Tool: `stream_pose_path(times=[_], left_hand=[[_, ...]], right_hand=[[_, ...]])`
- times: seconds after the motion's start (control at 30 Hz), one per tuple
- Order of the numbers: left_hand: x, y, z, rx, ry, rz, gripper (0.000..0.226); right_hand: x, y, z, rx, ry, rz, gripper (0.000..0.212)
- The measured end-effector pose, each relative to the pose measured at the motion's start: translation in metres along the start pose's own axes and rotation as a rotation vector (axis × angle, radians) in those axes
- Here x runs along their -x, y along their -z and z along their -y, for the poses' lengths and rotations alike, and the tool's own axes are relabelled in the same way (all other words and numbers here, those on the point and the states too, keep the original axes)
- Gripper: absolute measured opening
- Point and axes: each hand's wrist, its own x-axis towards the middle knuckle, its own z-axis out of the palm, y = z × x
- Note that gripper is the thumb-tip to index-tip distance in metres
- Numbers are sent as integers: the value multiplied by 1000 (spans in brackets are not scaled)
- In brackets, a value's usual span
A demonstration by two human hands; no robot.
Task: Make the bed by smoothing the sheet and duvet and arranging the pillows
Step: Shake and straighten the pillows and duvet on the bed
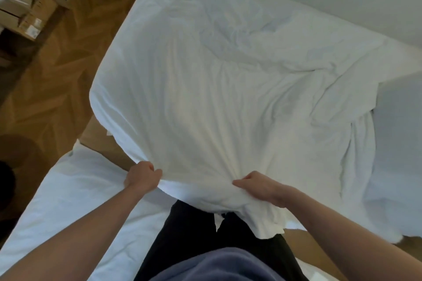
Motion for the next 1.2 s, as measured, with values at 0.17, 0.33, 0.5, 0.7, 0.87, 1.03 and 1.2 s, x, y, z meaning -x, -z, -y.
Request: stream_pose_path(times=[0.17, 0.33, 0.5, 0.7, 0.87, 1.03, 1.2], left_hand=[[51, -3, -50, 12, -553, 137, 50], [77, -24, -113, 29, -774, 35, 72], [52, 5, -138, 39, -835, 90, 12], [52, 38, -140, -251, -881, 196, 13], [62, 52, -156, -203, -871, 198, 9], [65, 76, -169, -135, -904, 149, 17], [51, 92, -171, -206, -888, 147, 22]], right_hand=[[2, 8, 27, -116, 33, -61, 42], [9, 14, 49, -230, 39, -113, 36], [27, 16, 24, -375, 57, -208, 36], [3, -26, -73, -644, -206, -622, 40], [-16, -63, -98, -1410, -420, -381, 80], [-36, -69, -60, -2020, -258, -121, 80], [-38, -42, -36, -2027, -142, -504, 34]])
